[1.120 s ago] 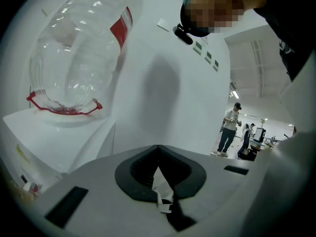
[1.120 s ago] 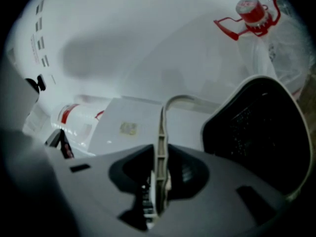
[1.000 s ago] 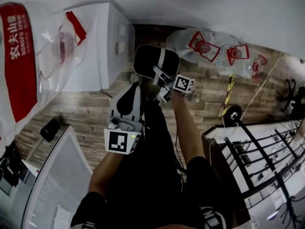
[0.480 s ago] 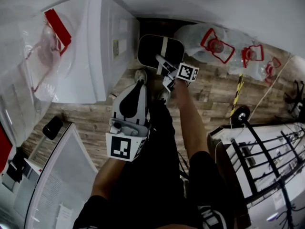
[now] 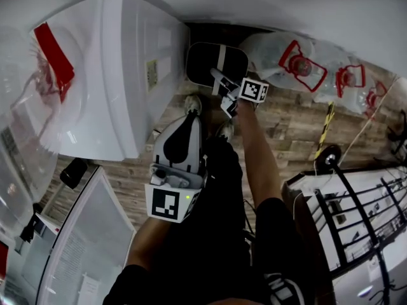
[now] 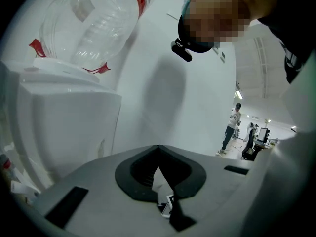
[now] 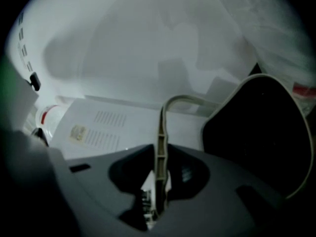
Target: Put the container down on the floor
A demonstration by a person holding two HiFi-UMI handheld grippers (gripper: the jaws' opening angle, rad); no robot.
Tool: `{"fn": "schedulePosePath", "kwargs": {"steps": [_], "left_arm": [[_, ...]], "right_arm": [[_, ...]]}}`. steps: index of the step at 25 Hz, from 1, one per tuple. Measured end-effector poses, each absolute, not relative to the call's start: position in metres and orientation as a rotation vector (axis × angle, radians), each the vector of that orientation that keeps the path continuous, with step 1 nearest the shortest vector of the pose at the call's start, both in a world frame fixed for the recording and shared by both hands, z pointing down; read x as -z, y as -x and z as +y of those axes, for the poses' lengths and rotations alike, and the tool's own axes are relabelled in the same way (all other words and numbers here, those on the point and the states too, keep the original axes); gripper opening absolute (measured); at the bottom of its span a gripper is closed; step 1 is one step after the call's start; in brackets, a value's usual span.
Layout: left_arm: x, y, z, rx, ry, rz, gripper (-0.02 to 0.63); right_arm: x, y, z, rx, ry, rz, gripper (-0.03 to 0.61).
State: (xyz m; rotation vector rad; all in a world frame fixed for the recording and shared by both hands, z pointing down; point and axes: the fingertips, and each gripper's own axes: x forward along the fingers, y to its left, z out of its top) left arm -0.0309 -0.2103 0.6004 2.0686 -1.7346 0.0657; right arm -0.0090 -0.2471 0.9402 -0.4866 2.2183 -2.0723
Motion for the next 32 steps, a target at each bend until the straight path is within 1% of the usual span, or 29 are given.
{"fn": "schedulePosePath", "kwargs": {"steps": [12, 16, 24, 28, 32], "left_arm": [[-0.638, 0.029, -0.212, -0.069, -2.083, -1.719, 0.028], [-0.642, 0.032, -0.212, -0.067, -2.072, -1.719, 0.028], [-0.644, 0.028, -0.216, -0.060, -2.067, -1.710, 0.028], [-0.646, 0.030, -0.216, -0.065, -2.068, -1.706, 0.028], [-0.645, 0.030, -0.216, -0.063, -2.062, -1.706, 0.028]], "right_arm": [[-1.005, 0.012, -0.252, 2.196, 0.494, 2.172, 0.098], [-1.003, 0.014, -0.261, 2.129, 0.447, 2.253, 0.098], [-0.997, 0.022, -0.269, 2.124, 0.368, 2.267, 0.098], [-1.004, 0.017, -0.277, 2.096, 0.406, 2.321, 0.098], [-1.020, 0.003, -0.277, 2.183, 0.506, 2.302, 0.098]]}}
